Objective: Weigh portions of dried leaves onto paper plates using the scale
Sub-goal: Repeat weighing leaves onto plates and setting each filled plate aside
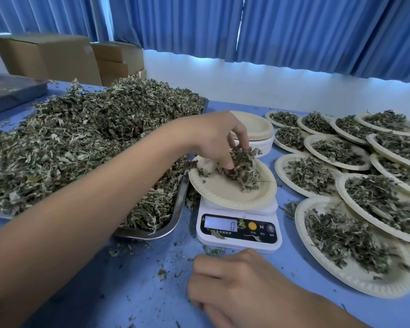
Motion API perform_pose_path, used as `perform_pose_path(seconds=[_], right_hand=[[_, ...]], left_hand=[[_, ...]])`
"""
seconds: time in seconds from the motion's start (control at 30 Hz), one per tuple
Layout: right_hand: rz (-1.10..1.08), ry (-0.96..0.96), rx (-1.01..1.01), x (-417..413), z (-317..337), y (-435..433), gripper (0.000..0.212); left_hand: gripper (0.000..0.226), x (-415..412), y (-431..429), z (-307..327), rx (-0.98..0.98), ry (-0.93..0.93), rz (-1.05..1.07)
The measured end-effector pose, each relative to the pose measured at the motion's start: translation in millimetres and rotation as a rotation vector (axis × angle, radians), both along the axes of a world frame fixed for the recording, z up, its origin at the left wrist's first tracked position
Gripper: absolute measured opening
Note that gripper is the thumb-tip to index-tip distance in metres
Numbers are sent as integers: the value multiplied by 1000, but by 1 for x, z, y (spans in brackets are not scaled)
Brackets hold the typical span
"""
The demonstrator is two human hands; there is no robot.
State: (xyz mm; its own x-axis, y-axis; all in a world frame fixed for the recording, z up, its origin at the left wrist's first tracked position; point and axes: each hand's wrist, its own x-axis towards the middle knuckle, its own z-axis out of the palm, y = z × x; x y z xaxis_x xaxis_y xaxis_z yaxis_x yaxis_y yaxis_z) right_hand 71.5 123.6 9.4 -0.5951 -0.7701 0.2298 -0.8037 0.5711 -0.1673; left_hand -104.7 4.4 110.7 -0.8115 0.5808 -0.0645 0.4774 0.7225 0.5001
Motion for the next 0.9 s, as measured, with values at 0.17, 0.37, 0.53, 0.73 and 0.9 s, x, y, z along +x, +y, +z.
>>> perform_pose_path(seconds=[0.17, 0.37, 0.53, 0.73, 0.9], right_hand=[[-2, -7, -8, 0, 0, 0, 18], [-3, -41, -37, -1, -1, -1, 24], [3, -50, -51, 0, 1, 0, 24], [-1, -68, -61, 1, 4, -1, 27], [-3, -87, -54, 1, 4, -1, 26]], left_hand=[[33, -10, -37, 5, 22, 6, 44], [42, -34, -69, -7, -382, -75, 146], [49, -48, -72, -29, -543, -117, 196], [31, -57, -76, -39, -571, -60, 205], [37, -54, -79, -27, -485, 23, 245]])
